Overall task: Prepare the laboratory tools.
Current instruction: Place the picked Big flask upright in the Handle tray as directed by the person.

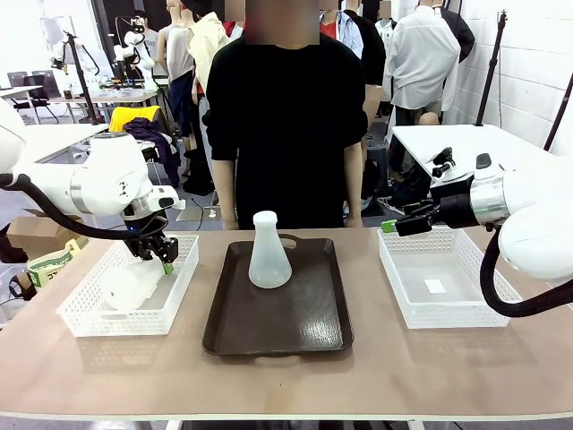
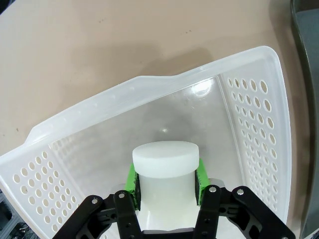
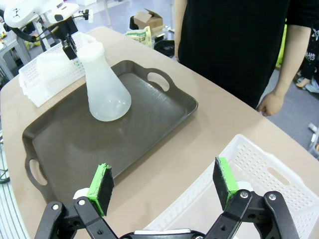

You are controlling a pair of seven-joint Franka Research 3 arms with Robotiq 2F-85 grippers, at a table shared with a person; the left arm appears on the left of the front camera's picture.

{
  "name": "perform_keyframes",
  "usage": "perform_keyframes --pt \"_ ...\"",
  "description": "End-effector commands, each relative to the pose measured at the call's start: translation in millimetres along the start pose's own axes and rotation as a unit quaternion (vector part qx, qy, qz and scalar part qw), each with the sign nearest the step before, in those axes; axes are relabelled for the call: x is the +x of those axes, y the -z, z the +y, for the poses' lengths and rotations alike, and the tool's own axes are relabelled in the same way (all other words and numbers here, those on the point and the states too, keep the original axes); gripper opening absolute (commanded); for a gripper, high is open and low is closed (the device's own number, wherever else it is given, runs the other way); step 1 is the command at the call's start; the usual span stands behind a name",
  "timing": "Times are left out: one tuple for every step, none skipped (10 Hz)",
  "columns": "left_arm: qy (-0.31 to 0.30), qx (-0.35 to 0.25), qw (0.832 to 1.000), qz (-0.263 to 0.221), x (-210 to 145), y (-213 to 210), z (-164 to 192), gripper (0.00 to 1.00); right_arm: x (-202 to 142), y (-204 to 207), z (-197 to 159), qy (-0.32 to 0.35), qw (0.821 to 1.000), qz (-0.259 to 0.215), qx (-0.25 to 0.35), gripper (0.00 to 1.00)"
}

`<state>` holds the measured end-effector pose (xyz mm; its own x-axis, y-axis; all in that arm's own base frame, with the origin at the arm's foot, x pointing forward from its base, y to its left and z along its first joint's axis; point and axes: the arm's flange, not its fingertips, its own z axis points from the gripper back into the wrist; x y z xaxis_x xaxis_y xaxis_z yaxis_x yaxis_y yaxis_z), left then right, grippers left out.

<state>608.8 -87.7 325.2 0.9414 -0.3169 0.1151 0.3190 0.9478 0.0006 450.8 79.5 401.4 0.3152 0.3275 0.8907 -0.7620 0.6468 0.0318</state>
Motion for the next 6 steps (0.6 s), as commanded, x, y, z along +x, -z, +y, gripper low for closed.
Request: perform_keyframes --pt "0.001 0.002 1.000 -0.002 0 1 1 0.00 2 -3 1 0.004 1.000 -0.002 -0.001 1.00" --pt "0.001 0.002 1.000 -0.002 0 1 1 0.00 2 -3 1 0.004 1.000 -0.002 -0.001 1.00" --pt "0.000 0.000 1.000 0.000 0 0 0 0.00 2 -3 1 0.004 1.000 -0.002 -0.001 1.00" --pt "0.003 -0.002 1.000 0.017 -5 -8 -9 0.00 2 -3 1 0.004 1.000 -0.002 -0.001 1.00" --pt "-0.004 -0.011 1.000 0.022 -9 -18 -15 0.00 2 -3 1 0.004 1.000 -0.002 -0.001 1.00" --pt "-0.017 -0.013 0.999 0.023 -13 -31 -17 0.00 2 -3 1 0.004 1.000 -0.002 -0.001 1.00"
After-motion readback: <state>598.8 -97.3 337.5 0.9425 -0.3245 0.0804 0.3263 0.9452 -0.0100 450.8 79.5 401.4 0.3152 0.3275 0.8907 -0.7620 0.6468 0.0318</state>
